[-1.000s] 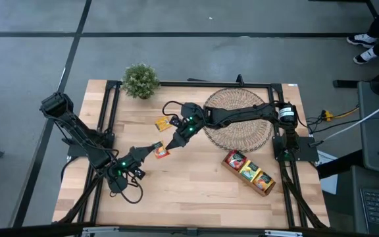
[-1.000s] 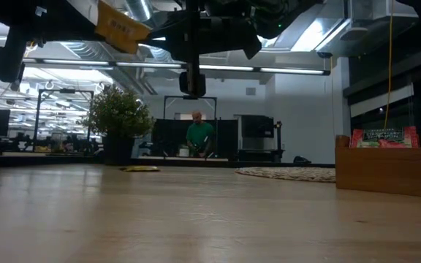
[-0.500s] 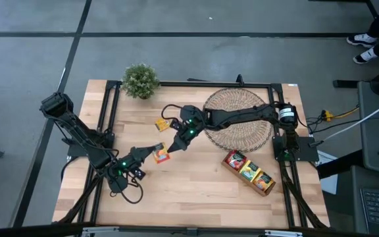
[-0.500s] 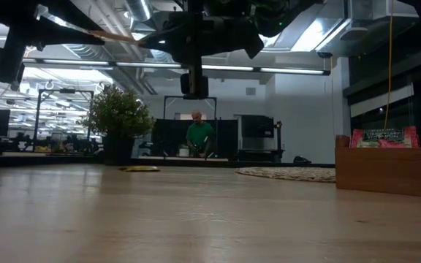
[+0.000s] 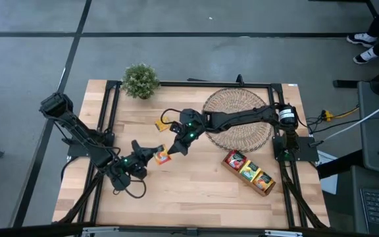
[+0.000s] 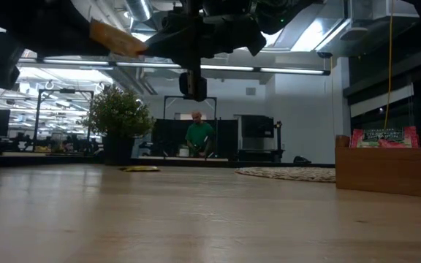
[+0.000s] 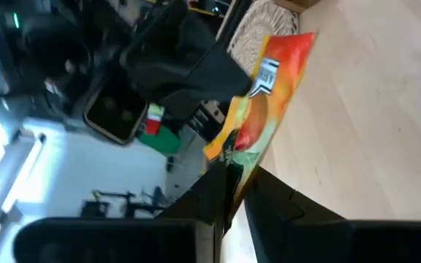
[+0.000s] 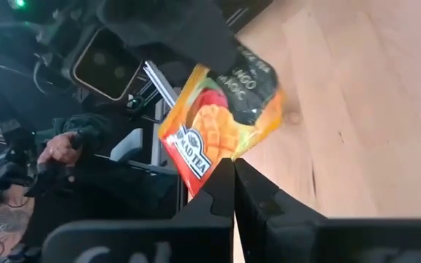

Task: Pick & Place Tea
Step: Put the top orange tea bag into the right slot of the wooden organizer

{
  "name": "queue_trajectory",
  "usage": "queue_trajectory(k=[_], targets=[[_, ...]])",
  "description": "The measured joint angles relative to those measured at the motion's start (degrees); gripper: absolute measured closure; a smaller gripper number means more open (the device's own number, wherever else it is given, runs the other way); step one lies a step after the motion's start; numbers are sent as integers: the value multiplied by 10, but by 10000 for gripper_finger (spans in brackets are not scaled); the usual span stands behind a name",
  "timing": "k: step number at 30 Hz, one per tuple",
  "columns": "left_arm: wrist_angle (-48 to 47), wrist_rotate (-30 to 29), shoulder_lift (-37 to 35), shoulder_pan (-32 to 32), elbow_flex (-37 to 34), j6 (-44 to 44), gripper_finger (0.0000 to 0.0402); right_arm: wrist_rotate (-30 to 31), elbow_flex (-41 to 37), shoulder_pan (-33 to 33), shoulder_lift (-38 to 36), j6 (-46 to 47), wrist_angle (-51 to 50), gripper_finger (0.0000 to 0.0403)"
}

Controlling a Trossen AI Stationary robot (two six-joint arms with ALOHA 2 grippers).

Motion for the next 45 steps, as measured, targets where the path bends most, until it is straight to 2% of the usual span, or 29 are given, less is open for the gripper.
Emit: queue_trajectory(k=[6, 10, 16, 24, 32, 36, 39, 45], targets=[[0, 19, 0, 15, 0, -32, 360, 9, 0, 5, 0, -14, -3, 401], [0, 20, 0, 15, 0, -19, 387, 9, 0, 5, 0, -18, -4, 389], [0, 15, 0, 6, 0, 63, 398, -16, 0, 5, 0, -26, -2, 350], [3, -5, 0, -12, 0, 193, 399, -19, 0, 4, 0, 31, 16, 274], [110, -8, 0, -5, 0, 313, 399, -14, 0, -4, 0, 47, 38, 222], [117, 1, 0, 3, 0, 343, 399, -14, 0, -4, 0, 48, 55, 225], [117, 0, 0, 6, 0, 350, 399, -14, 0, -4, 0, 48, 55, 244], [117, 1, 0, 6, 0, 350, 396, -14, 0, -4, 0, 45, 55, 334]])
